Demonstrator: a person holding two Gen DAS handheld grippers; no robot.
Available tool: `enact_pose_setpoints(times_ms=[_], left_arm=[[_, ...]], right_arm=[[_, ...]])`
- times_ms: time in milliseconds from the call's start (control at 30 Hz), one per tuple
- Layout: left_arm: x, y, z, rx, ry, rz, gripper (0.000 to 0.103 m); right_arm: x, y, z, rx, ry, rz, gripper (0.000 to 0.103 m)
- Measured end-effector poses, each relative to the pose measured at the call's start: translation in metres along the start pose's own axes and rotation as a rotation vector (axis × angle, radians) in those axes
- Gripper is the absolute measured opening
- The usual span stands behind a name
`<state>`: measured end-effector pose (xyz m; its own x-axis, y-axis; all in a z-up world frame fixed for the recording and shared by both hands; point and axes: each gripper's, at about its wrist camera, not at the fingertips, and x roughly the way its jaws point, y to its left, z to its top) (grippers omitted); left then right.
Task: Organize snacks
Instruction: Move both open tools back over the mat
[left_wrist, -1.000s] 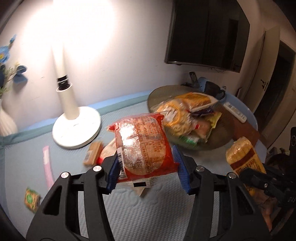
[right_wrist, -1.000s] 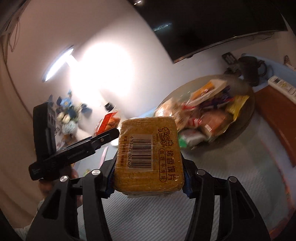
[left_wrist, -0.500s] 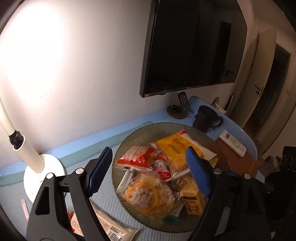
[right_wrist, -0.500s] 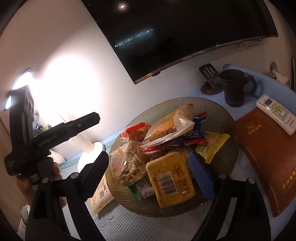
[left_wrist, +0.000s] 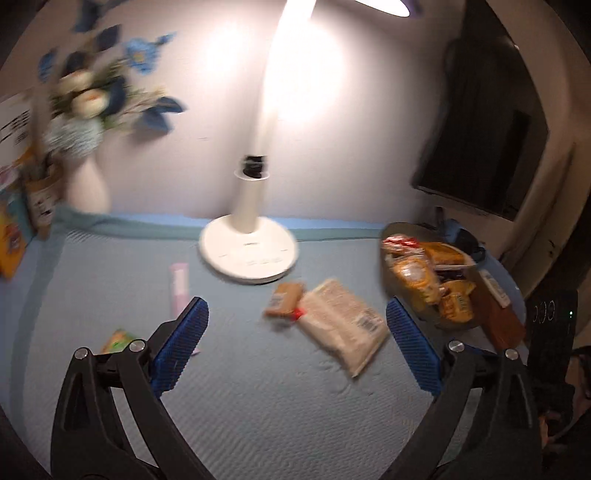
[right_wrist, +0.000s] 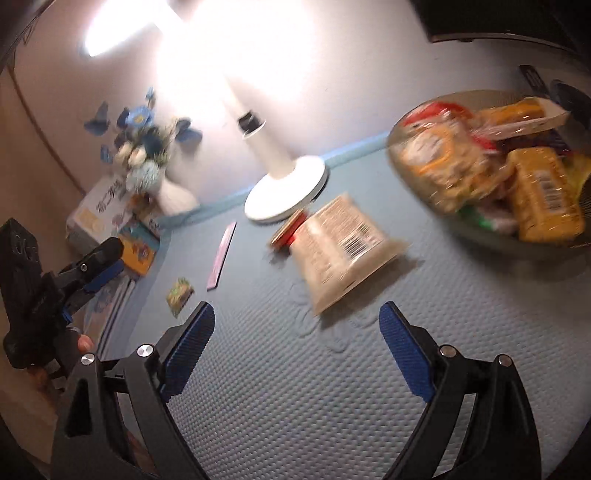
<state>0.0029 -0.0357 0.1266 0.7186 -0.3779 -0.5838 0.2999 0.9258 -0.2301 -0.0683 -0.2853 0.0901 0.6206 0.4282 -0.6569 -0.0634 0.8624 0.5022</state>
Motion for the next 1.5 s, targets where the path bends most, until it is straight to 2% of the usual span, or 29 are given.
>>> enact_pose_setpoints(times_ms=[133,200,233,300,333,433,500,567,800,900,1500], left_arm=[[-0.026,0.091,-0.035,-0.177,0.014,0.165,0.096],[-0.030,0.128,-0.050,-0.211,0.022,0.283,0.096],[-0.029,0.143,-0.056,-0.235,0.036,0.310,0.096],[-0.020,0.170,-0.069,-0.304,0.063,0.300,0.096],[-0.015,0.180,-0.075,-0.342,0.072,0.290,0.096],[0.003,0.205,-0.092,-0.467,0.108,0.243,0.094],[-0.004,0.204,-0.087,-0.453,0.063,0.244,0.096],[0.007,0.205,-0.089,-0.449,0.109,0.249,0.096],[0.004,0.197,-0.092,-0.430,0.105,0.255,0.099],[0.005,0.196,-0.092,-0.420,0.108,0.267,0.100],[0.010,0.191,-0.091,-0.383,0.132,0.307,0.100]], right_arm=[[0.044,0.037,-0.021,-0.123,0.057,-0.067,0.090],[0.058,0.042,-0.029,-0.156,0.073,-0.117,0.092],[0.064,0.042,-0.031,-0.158,0.090,-0.155,0.092],[0.065,0.039,-0.030,-0.160,0.082,-0.183,0.093],[0.063,0.038,-0.031,-0.157,0.070,-0.183,0.098],[0.067,0.033,-0.031,-0.140,0.088,-0.207,0.098],[0.067,0.035,-0.031,-0.155,0.082,-0.231,0.098],[0.063,0.040,-0.034,-0.180,0.053,-0.246,0.098],[0.062,0.056,-0.043,-0.265,0.044,-0.264,0.098],[0.063,0.056,-0.043,-0.263,0.036,-0.305,0.098],[0.070,0.049,-0.041,-0.230,0.087,-0.298,0.098]])
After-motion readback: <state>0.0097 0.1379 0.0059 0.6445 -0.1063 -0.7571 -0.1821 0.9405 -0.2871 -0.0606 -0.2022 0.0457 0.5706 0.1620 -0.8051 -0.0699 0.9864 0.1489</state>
